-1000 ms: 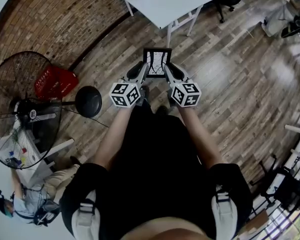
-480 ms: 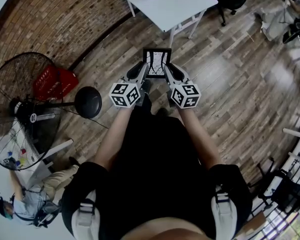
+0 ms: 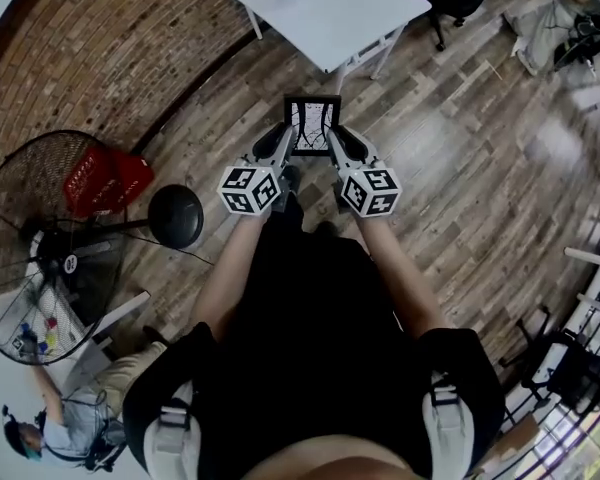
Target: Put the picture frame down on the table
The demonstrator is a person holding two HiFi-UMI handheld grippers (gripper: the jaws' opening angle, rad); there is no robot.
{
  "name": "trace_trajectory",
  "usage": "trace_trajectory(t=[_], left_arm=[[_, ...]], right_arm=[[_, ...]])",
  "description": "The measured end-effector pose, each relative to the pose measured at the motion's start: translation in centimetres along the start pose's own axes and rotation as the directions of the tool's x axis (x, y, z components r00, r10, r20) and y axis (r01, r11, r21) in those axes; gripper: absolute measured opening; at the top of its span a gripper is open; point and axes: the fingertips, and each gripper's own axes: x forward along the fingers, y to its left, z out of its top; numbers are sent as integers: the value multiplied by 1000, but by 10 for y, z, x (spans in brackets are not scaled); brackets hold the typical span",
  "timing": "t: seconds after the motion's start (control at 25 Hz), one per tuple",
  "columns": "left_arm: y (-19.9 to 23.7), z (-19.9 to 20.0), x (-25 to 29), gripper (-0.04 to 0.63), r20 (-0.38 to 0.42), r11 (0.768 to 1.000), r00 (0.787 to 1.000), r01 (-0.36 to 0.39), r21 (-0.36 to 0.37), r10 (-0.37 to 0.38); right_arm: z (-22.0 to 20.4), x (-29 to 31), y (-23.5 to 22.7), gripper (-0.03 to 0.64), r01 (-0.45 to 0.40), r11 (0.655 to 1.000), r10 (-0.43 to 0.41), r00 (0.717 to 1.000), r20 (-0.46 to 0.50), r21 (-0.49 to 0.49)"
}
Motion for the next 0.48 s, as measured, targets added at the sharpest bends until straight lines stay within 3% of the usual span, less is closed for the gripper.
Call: trace_trajectory(t=[0.48], left_arm=[[42, 19, 43, 83, -40, 999, 998, 42, -15, -42]], right_arm=[[14, 52, -15, 72, 47, 999, -47, 999, 1, 27]])
